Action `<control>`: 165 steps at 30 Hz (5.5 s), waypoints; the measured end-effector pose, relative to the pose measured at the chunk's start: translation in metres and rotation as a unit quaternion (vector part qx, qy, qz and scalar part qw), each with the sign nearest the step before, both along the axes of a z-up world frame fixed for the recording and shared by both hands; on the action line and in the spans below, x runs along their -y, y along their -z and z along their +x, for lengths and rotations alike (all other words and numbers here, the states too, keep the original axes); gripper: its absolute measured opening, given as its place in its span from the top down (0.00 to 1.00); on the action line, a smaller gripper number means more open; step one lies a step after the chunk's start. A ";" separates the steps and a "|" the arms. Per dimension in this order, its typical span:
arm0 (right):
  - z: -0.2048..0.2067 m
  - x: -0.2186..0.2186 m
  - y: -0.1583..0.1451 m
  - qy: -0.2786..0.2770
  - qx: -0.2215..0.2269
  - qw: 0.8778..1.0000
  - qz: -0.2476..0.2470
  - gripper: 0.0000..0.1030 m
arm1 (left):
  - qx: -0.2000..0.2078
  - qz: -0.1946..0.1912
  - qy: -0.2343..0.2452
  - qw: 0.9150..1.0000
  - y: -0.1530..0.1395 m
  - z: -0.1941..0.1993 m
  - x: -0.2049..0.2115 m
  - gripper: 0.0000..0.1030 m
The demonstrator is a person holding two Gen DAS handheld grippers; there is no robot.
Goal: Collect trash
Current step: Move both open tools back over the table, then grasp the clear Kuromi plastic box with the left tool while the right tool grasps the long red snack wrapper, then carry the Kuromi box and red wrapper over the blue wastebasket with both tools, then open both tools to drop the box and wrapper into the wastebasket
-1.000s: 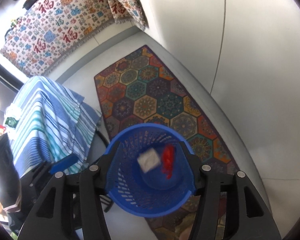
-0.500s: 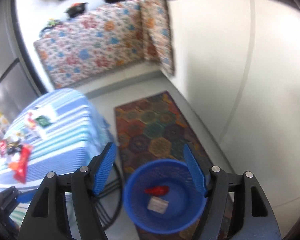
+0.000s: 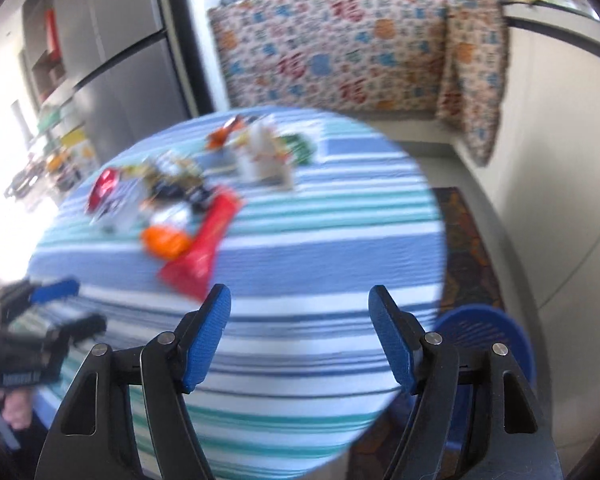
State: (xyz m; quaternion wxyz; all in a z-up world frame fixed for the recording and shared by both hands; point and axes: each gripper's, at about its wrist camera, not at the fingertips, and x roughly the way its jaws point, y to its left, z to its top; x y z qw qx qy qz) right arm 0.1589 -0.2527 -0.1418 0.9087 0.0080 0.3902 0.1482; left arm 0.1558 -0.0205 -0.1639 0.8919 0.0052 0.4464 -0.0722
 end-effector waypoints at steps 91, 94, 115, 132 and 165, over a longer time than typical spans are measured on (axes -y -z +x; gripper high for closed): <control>0.056 -0.025 0.010 -0.050 -0.122 0.991 -0.033 0.50 | -0.038 -0.025 0.048 0.998 0.000 0.016 -0.046 0.23; 0.062 -0.026 0.013 -0.055 -0.140 0.988 -0.044 0.54 | -0.047 -0.010 0.040 0.998 0.001 0.026 -0.047 0.23; 0.052 0.017 -0.018 -0.028 -0.108 0.994 0.021 0.88 | -0.014 -0.047 0.060 0.997 -0.035 0.023 -0.011 0.38; 0.033 0.219 -0.014 0.159 -0.122 0.979 0.028 0.88 | -0.023 -0.090 0.244 0.965 -0.047 0.066 0.253 0.38; 0.039 0.306 0.042 0.226 -0.149 0.958 0.099 0.69 | -0.086 -0.042 0.277 0.956 0.087 0.102 0.402 0.30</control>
